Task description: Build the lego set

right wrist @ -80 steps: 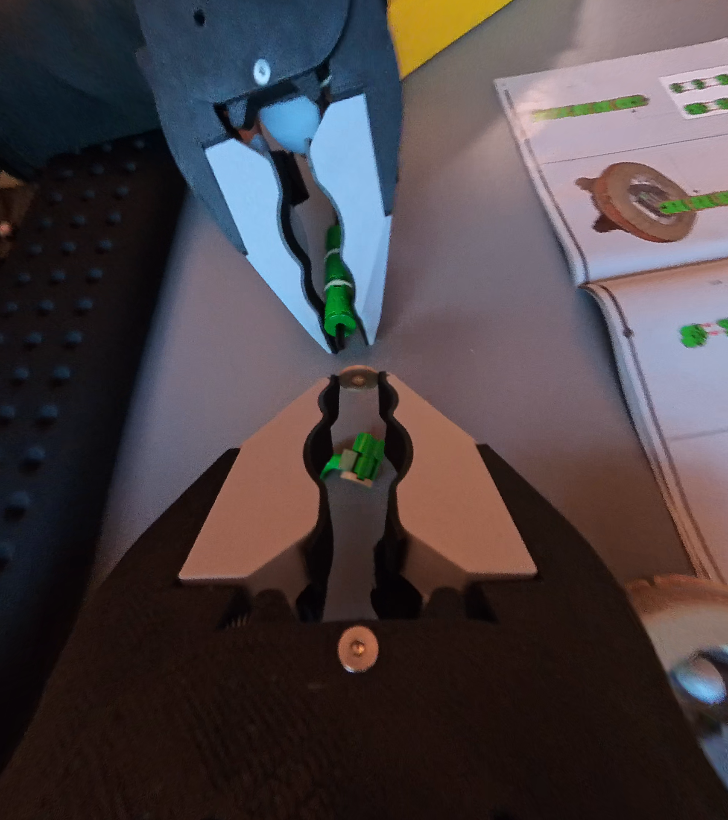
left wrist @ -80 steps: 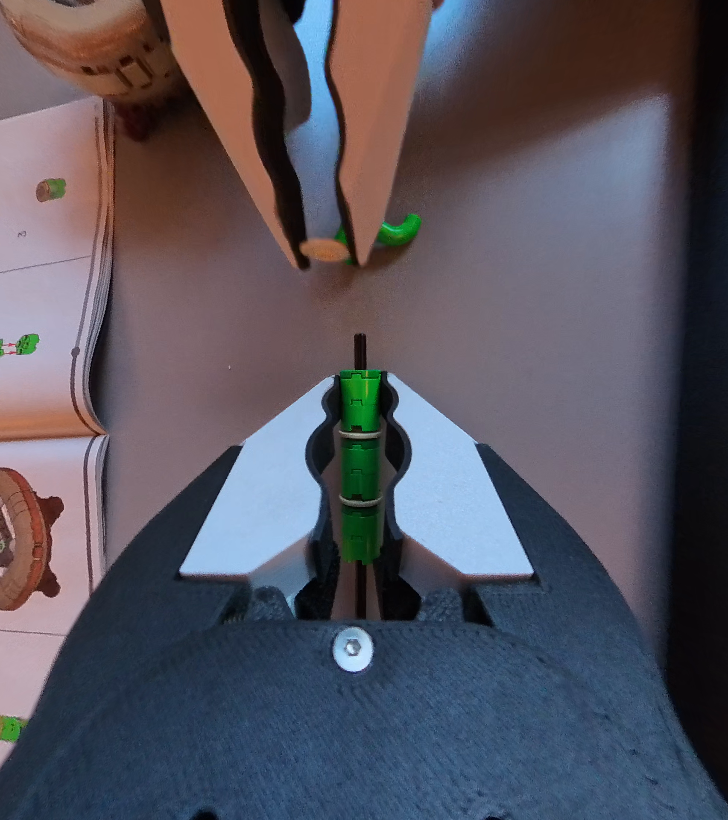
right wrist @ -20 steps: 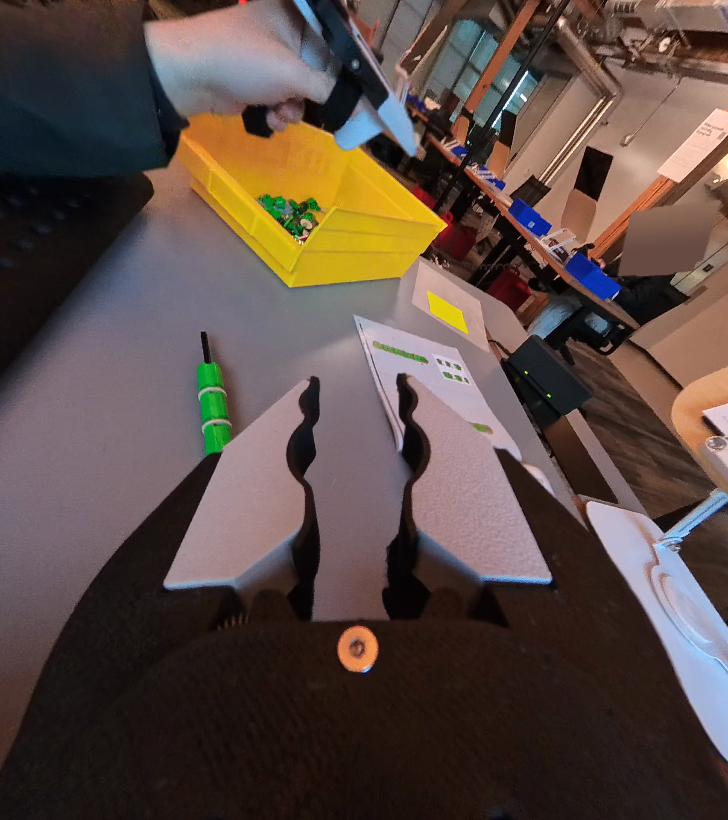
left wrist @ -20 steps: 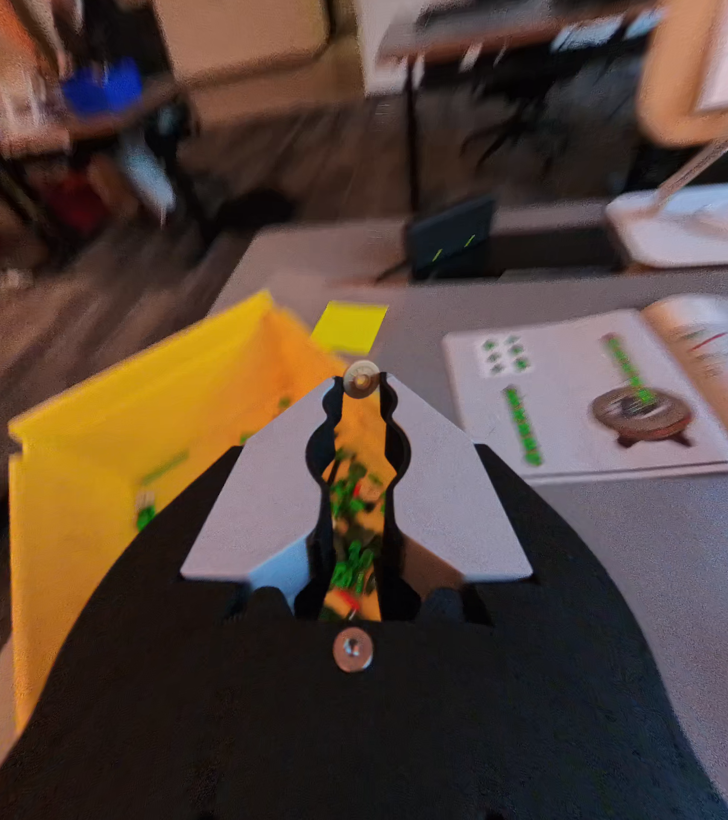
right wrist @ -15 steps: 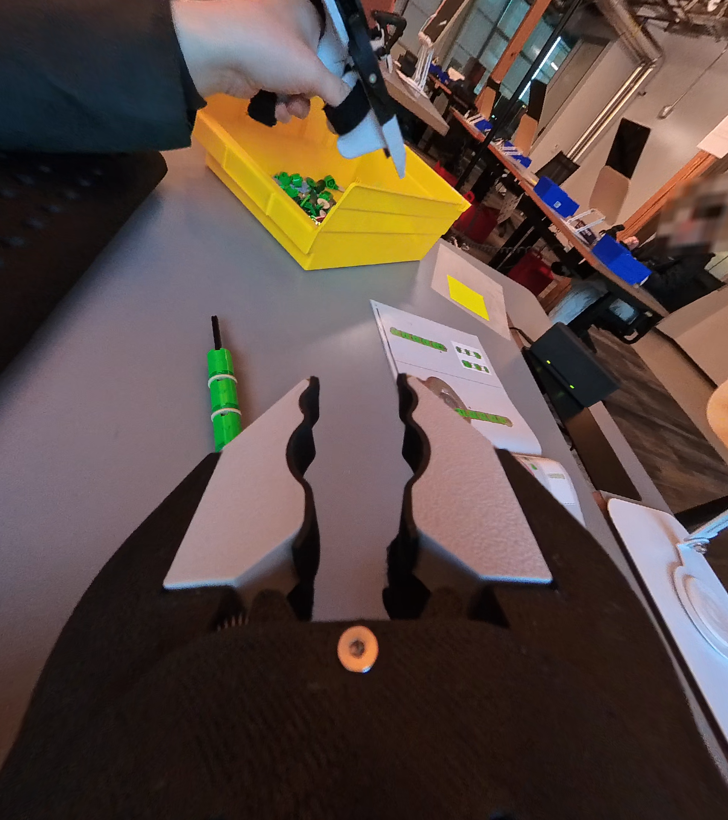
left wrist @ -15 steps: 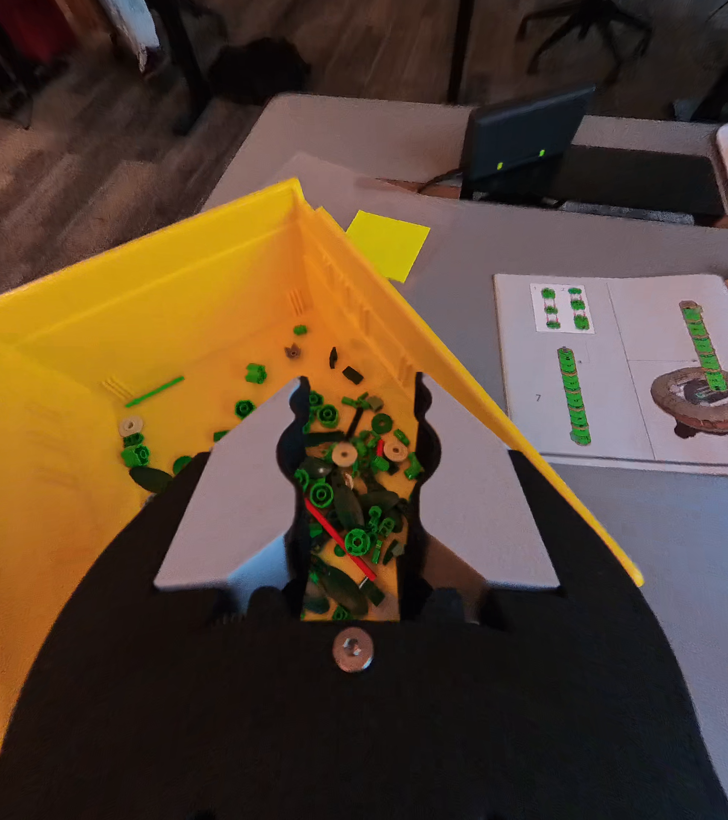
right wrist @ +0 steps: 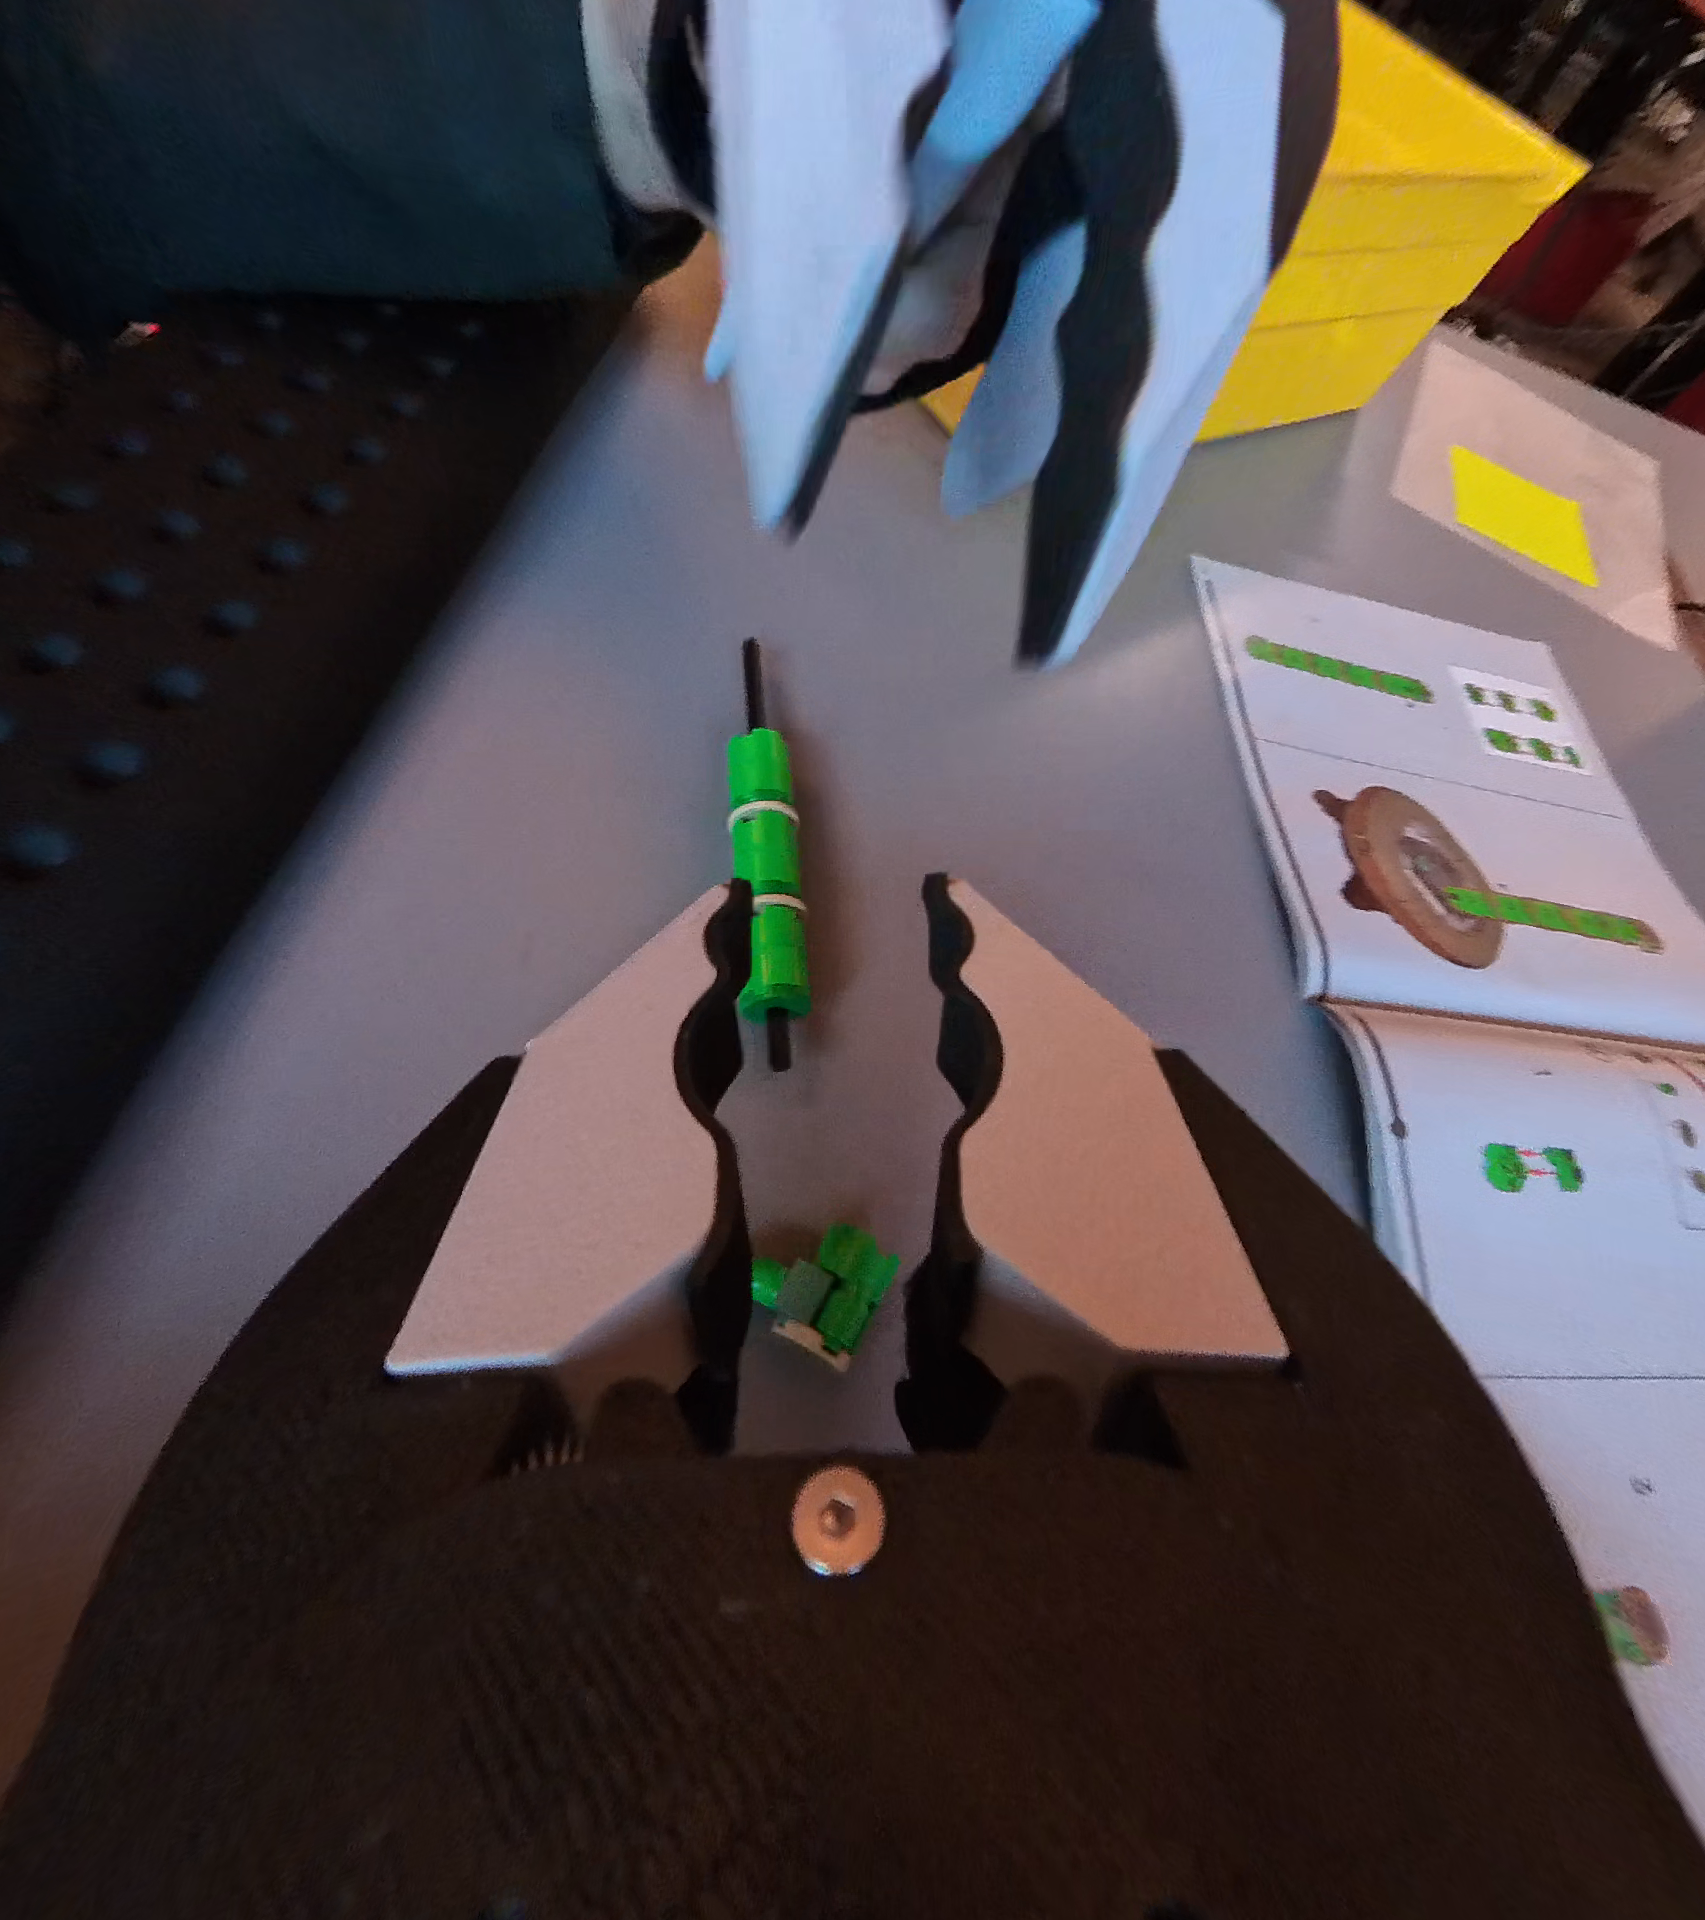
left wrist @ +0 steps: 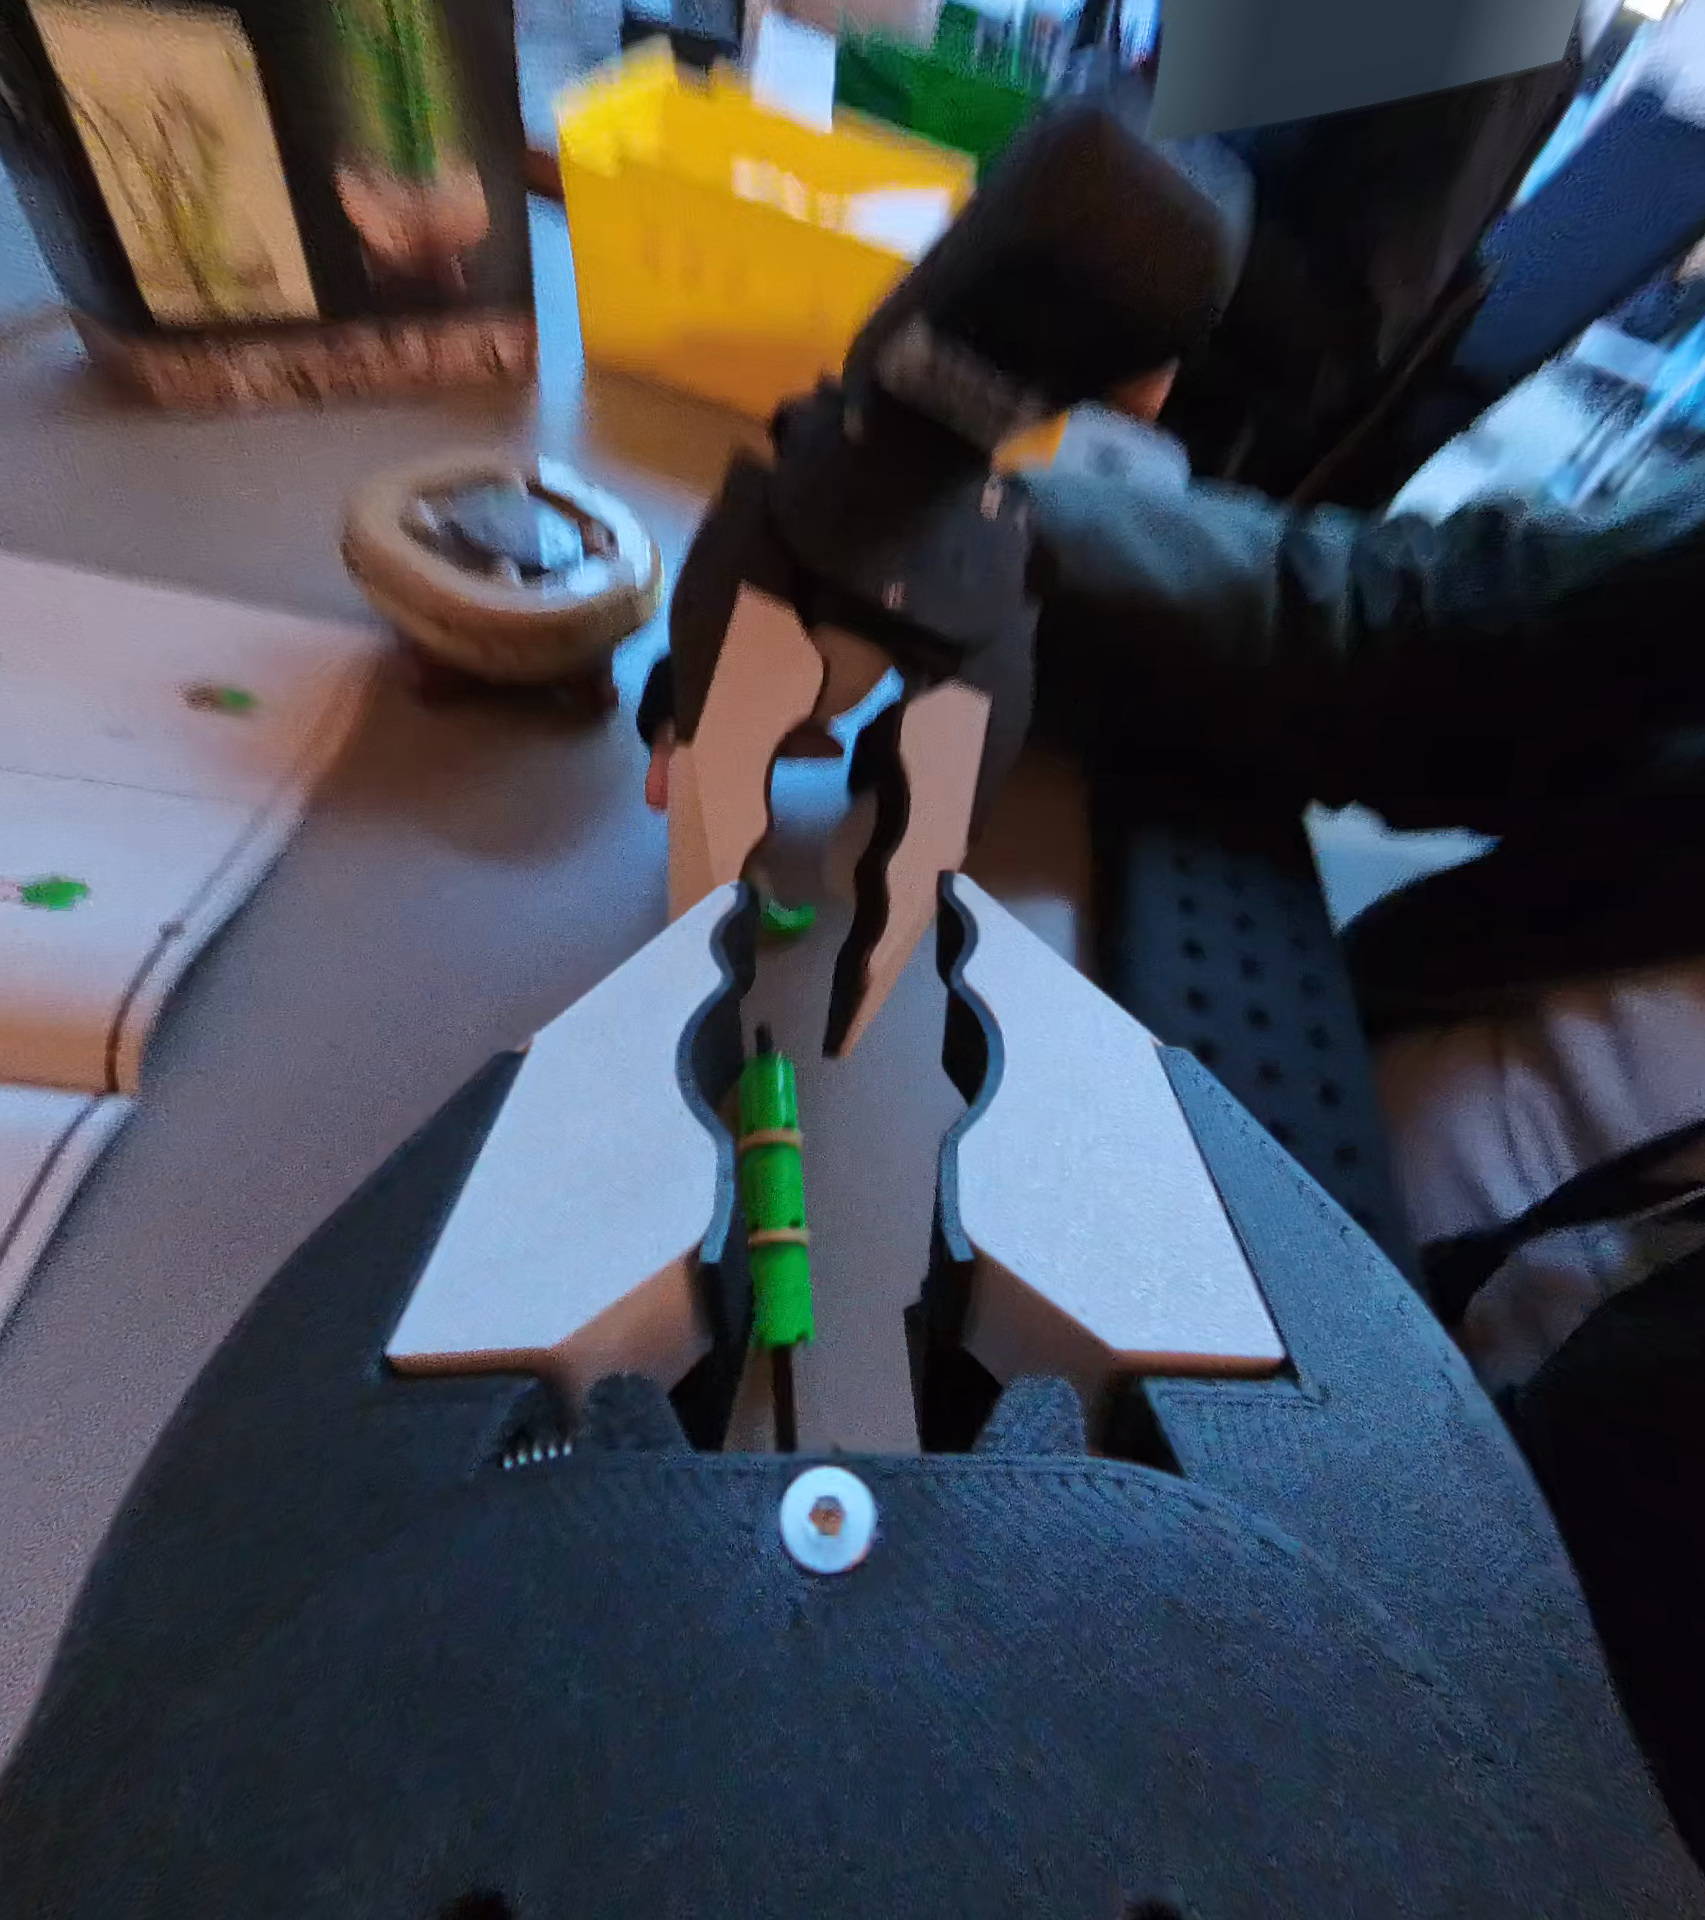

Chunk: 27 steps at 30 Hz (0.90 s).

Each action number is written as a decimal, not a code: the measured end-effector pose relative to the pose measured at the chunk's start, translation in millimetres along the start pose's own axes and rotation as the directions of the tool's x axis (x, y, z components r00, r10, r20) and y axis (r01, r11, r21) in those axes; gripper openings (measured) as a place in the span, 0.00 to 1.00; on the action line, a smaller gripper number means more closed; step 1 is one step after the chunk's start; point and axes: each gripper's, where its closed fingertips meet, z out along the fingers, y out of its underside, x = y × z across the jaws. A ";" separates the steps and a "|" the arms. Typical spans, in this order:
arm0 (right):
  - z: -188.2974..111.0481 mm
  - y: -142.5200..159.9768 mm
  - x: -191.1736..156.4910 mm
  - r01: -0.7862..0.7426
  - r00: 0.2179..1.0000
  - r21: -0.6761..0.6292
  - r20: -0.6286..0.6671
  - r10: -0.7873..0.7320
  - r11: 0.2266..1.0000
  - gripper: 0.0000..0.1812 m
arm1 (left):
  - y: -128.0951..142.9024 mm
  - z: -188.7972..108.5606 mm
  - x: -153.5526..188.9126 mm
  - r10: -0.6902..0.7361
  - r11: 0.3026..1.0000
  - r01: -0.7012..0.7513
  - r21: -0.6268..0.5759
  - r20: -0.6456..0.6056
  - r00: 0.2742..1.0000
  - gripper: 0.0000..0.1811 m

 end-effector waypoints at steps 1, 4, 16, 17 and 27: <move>2.2 2.5 -2.2 -0.011 1.000 -0.018 0.014 0.012 1.000 0.18 | 14.9 5.9 -4.5 0.023 0.996 -0.020 -0.082 0.025 0.999 0.19; 9.7 9.0 -9.2 -0.050 0.997 -0.065 0.055 0.054 0.997 0.17 | 50.6 15.2 -9.8 0.093 0.961 -0.077 -0.267 0.047 0.995 0.20; 23.3 27.8 -16.0 -0.072 0.993 -0.192 0.083 0.090 0.979 0.12 | 100.1 18.3 -21.4 0.159 0.853 -0.103 -0.511 0.069 0.985 0.10; 23.6 28.6 -16.1 -0.073 0.993 -0.200 0.082 0.091 0.977 0.11 | 99.9 19.0 -20.7 0.163 0.852 -0.107 -0.512 0.065 0.984 0.09; 25.2 31.4 -17.3 -0.094 0.989 -0.255 0.084 0.119 0.962 0.08 | 98.7 21.2 -21.0 0.182 0.852 -0.125 -0.508 0.065 0.981 0.08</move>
